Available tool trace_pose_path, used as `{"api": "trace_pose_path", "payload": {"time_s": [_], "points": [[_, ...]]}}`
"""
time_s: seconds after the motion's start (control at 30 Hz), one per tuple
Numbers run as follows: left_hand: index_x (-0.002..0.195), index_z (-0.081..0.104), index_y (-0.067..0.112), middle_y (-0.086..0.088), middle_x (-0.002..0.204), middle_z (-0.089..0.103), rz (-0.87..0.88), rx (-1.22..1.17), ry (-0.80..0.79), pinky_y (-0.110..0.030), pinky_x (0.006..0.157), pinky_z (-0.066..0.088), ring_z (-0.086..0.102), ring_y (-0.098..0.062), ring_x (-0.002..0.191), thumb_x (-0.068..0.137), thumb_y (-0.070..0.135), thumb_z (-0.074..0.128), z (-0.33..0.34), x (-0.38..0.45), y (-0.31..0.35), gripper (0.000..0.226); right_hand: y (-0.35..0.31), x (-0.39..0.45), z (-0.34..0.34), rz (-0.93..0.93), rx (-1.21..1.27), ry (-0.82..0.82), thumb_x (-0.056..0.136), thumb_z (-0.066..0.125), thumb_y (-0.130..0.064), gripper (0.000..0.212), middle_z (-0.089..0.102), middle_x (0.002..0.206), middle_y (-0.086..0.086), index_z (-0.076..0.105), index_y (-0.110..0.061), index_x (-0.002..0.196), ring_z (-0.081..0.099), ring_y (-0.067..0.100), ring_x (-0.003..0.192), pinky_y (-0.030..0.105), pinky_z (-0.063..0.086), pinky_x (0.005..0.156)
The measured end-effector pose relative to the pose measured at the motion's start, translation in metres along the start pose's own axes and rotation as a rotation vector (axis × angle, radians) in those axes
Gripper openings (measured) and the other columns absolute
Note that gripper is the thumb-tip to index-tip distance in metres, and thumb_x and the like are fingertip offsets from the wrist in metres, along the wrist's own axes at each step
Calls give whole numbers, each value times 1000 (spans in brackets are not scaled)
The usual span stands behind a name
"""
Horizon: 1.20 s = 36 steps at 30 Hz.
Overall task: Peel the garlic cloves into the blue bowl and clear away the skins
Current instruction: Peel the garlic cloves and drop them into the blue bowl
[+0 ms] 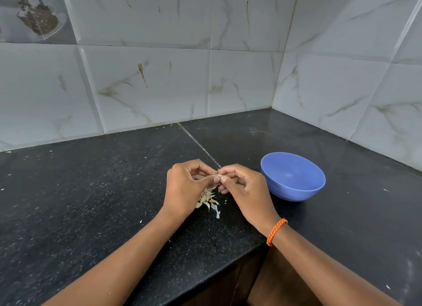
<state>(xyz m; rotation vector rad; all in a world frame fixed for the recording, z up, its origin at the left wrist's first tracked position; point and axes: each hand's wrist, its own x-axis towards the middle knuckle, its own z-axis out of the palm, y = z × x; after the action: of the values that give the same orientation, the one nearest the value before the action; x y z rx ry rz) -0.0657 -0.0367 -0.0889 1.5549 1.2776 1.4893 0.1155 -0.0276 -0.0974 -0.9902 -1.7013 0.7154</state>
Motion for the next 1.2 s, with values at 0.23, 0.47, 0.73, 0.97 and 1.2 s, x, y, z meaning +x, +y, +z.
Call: {"api": "trace_pose_path", "payload": {"time_s": [0.23, 0.47, 0.73, 0.97, 1.2], "points": [[86, 86, 25, 16, 72, 76, 164, 330, -47, -29, 67, 58, 73, -7, 71, 94, 22, 85, -6, 6, -7, 9, 2, -2, -7, -63, -296, -14, 100, 73, -14, 12, 74, 99, -11, 81, -20, 108, 72, 7, 85, 21, 60, 75], [88, 85, 28, 16, 69, 75, 189, 353, -67, -30, 67, 61, 73, -7, 66, 91, 20, 88, -13, 8, -5, 8, -17, 7, -16, -160, -777, -271, 105, 64, -20, 16, 72, 105, -3, 80, -20, 110, 66, 17, 94, 33, 53, 82], [113, 80, 27, 13, 70, 67, 269, 441, -38, -28, 65, 53, 67, -7, 67, 110, 13, 58, -11, 7, -11, 26, -22, 6, -13, -189, -872, -317, 101, 64, -8, 17, 68, 100, -1, 77, -18, 102, 65, 22, 95, 36, 51, 78], [108, 82, 35, 24, 73, 68, 262, 505, -42, -39, 74, 59, 68, -6, 79, 107, 26, 66, -11, 6, -10, 19, -34, 25, -30, -225, -690, -58, 96, 71, -7, 15, 69, 87, -4, 75, -19, 87, 65, 16, 81, 34, 52, 70], [108, 81, 39, 22, 77, 70, 221, 529, -28, -36, 75, 57, 65, -5, 85, 107, 28, 65, -10, 9, -15, 19, -19, 23, -28, -203, -691, -116, 97, 70, -7, 16, 67, 86, -7, 75, -20, 89, 61, 14, 81, 36, 51, 72]]}}
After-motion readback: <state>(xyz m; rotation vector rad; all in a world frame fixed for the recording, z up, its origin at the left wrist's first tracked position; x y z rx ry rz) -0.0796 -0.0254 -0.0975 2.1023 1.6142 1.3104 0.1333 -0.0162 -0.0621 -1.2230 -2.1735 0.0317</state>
